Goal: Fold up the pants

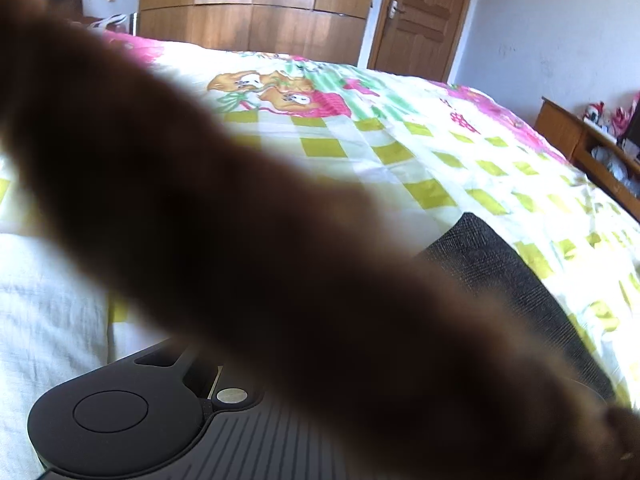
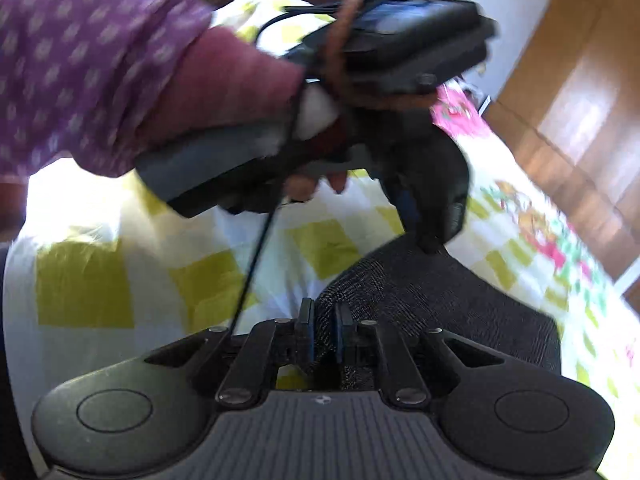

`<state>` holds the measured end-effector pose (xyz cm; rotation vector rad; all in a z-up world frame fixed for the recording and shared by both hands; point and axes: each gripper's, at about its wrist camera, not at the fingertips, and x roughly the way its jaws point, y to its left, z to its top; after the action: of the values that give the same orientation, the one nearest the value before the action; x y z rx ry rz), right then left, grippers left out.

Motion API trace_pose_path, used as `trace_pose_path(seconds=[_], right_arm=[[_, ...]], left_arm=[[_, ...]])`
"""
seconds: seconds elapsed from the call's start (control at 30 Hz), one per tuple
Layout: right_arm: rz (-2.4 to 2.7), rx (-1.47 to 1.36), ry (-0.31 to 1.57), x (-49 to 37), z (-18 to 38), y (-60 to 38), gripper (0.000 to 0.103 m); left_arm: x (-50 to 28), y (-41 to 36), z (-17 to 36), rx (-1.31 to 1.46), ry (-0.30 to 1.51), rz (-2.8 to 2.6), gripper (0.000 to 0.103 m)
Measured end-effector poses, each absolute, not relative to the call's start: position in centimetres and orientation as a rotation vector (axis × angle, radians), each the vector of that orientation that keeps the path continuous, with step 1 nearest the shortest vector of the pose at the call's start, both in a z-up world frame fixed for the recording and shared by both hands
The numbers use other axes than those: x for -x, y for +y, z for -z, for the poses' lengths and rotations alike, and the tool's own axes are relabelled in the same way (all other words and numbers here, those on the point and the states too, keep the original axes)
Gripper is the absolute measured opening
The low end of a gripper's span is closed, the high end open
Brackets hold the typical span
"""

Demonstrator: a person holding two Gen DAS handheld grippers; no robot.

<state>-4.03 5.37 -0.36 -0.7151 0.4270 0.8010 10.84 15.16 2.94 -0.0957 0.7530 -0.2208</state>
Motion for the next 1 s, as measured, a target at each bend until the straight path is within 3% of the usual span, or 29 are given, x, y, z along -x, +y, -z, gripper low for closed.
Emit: trace_pose_path(seconds=[0.5,0.63,0.83,0.93,1.0], right_arm=[[-0.770,0.261,0.502,1.3,-5.7,-4.2,0.031],[-0.566,0.180,0.559,-2.5,-5.0,-7.7,0.032],[-0.380,0.087,0.687,-8.3,-2.0,-12.2,0.035],[-0.417,-0.053,0.750,-9.5,-1.7,-14.4,0.036],[-0.454,-0.098,0.764,-9.8,-1.5,-14.6,0.043]], left_arm=[[-8.5,13.5,-8.0,-0.072,0.608,0.157,0.021],[-7.0,11.4,-7.8,-0.051,0.599,0.221,0.022],[-6.1,10.5,-2.3,-0.082,0.713,0.227,0.022],[-6.1,11.0,-3.5,-0.034,0.706,0.229,0.022],[-5.8,11.1,-4.5,-0.032,0.676,0.225,0.022]])
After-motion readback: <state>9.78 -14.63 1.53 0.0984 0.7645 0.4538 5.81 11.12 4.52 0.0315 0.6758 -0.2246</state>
